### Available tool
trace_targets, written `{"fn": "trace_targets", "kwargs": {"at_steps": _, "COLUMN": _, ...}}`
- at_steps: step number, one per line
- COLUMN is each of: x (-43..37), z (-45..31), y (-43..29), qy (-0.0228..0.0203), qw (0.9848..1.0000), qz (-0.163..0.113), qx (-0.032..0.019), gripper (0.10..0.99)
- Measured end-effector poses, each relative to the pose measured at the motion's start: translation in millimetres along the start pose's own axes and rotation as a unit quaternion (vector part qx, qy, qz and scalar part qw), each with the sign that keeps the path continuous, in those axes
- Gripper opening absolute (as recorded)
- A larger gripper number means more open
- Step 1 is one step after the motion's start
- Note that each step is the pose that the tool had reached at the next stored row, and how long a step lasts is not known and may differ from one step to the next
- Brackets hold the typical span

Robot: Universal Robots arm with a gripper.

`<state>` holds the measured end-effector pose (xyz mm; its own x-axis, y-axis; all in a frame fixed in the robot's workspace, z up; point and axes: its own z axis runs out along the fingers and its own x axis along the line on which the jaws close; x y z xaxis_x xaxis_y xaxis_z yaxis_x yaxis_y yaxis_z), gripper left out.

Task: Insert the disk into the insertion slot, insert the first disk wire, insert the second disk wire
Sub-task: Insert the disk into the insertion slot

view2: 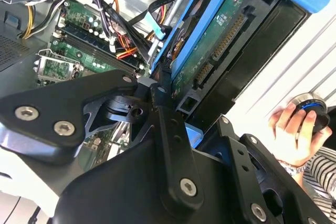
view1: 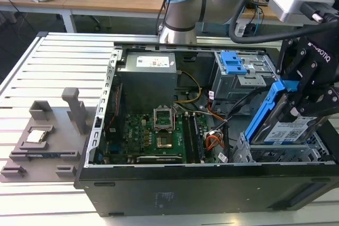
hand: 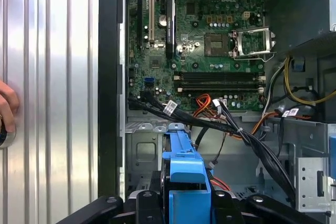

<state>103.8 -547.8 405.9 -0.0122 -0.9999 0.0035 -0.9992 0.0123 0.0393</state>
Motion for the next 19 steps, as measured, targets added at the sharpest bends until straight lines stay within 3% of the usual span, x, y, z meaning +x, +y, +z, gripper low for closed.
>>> {"fn": "trace_targets", "kwargs": {"at_steps": 6, "x": 0.0, "z": 9.3, "y": -0.4, "qy": 0.0, "qw": 1.0, "qz": 0.0, "qx": 0.0, "gripper": 0.365}}
{"fn": "trace_targets", "kwargs": {"at_steps": 12, "x": 0.0, "z": 9.3, "y": -0.3, "qy": 0.0002, "qw": 1.0, "qz": 0.0, "qx": 0.0, "gripper": 0.365}}
{"fn": "trace_targets", "kwargs": {"at_steps": 14, "x": 0.0, "z": 9.2, "y": -0.4, "qy": 0.0003, "qw": 1.0, "qz": 0.0, "qx": 0.0, "gripper": 0.376}}
{"fn": "trace_targets", "kwargs": {"at_steps": 15, "x": 0.0, "z": 9.3, "y": -0.3, "qy": 0.0002, "qw": 1.0, "qz": 0.0, "qx": 0.0, "gripper": 0.439}}
{"fn": "trace_targets", "kwargs": {"at_steps": 19, "x": 0.0, "z": 9.3, "y": -0.4, "qy": 0.0004, "qw": 1.0, "qz": 0.0, "qx": 0.0, "gripper": 0.439}}
